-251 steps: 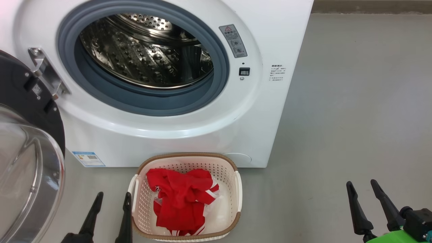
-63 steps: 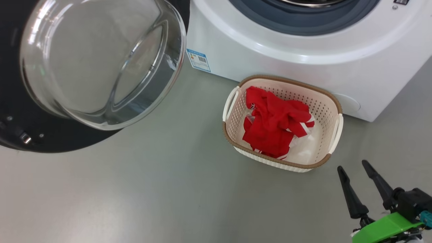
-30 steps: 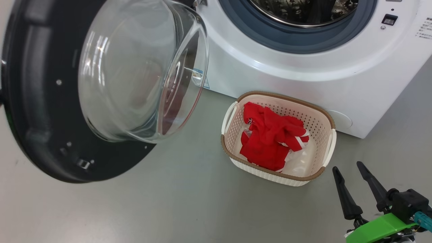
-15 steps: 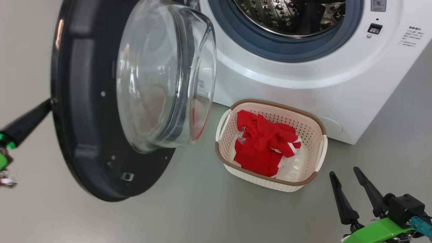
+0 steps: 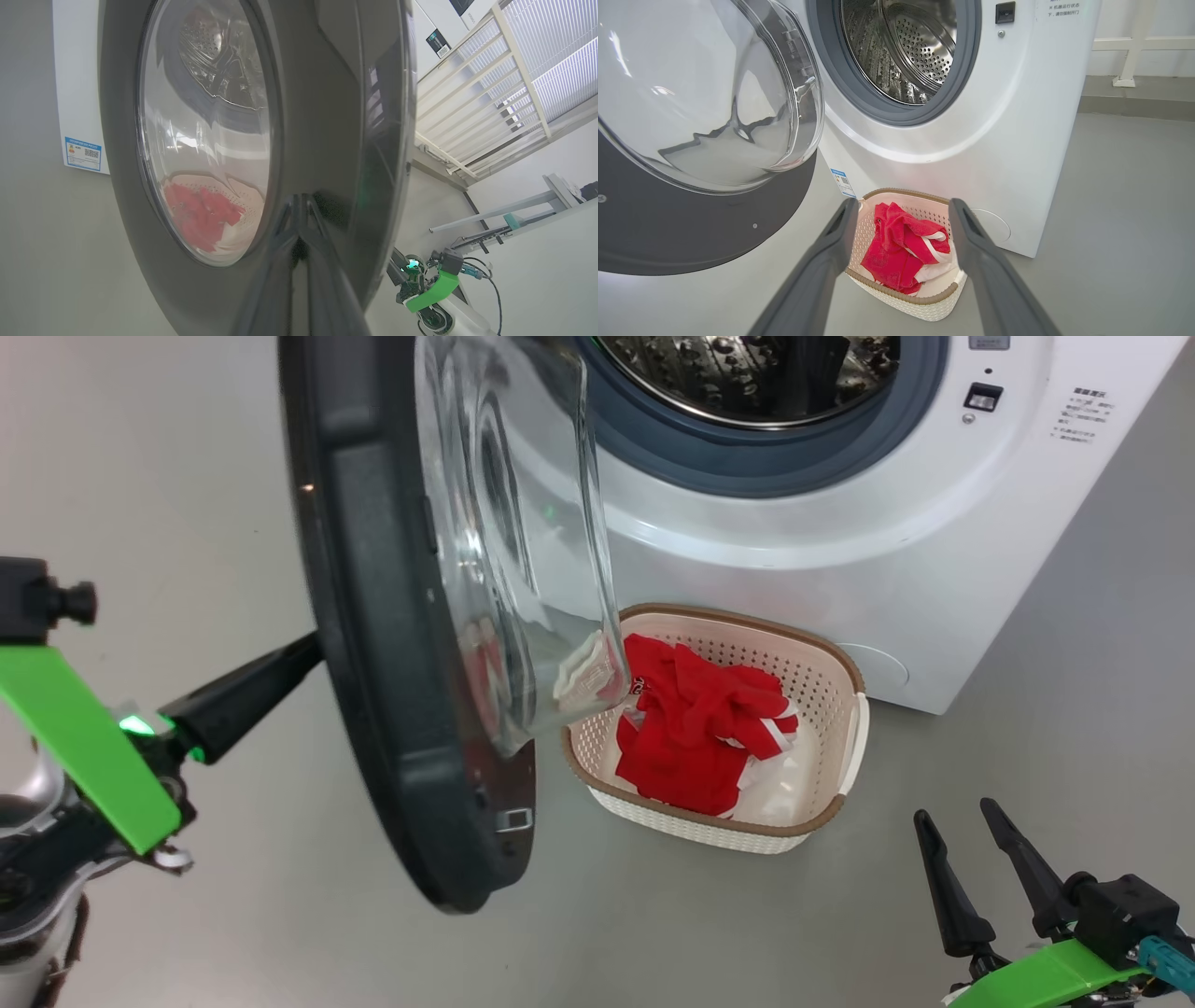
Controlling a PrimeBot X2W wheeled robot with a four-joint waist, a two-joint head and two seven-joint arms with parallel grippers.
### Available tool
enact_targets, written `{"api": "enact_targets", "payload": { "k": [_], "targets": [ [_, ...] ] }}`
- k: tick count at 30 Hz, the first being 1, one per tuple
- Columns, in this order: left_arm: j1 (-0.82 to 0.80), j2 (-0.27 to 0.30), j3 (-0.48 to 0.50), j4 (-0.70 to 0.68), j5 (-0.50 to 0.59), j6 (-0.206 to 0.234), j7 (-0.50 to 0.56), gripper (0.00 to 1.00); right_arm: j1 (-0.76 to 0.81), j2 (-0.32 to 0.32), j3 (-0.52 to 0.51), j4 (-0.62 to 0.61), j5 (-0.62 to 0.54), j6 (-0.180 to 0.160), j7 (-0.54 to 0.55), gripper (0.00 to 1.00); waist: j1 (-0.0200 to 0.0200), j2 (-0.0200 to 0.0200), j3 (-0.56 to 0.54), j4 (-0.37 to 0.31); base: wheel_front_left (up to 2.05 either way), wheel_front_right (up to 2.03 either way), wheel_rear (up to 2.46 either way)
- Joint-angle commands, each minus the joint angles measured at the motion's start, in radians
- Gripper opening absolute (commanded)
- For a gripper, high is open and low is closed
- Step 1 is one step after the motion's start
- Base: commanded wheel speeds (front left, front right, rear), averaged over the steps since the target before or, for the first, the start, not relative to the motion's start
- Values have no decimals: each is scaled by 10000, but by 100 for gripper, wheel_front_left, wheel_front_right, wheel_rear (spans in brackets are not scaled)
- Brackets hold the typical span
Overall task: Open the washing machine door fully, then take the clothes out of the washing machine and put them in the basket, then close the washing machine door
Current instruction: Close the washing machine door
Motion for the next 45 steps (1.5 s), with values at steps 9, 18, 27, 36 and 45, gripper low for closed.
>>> {"api": "enact_targets", "payload": {
  "k": [9, 18, 27, 36, 45],
  "targets": [
    [-999, -278, -176, -896, 118, -71, -836, 0, -208, -15, 31, -277, 4, 65, -65, 100, 0, 0, 149, -275, 0, 0, 0],
    [-938, -305, -401, -644, 230, -71, -1482, 0, -297, -13, 41, -275, -14, 65, -65, 100, 0, 0, 138, -308, 0, 0, 0],
    [-36, -21, -215, -72, 281, -71, -2604, 0, -173, -14, 30, -261, -12, 65, -65, 100, 0, 0, -88, -220, 0, 0, 0],
    [1407, 122, -185, 780, 315, -71, -3969, 34, 36, -17, 123, -261, 20, 65, -65, 100, 0, 0, -522, -67, 0, 0, 0],
    [2510, -35, -414, 1645, 337, -71, -5189, 100, 163, -57, 227, -241, 50, 65, -65, 100, 0, 0, -757, 81, 0, 0, 0]
  ]
}}
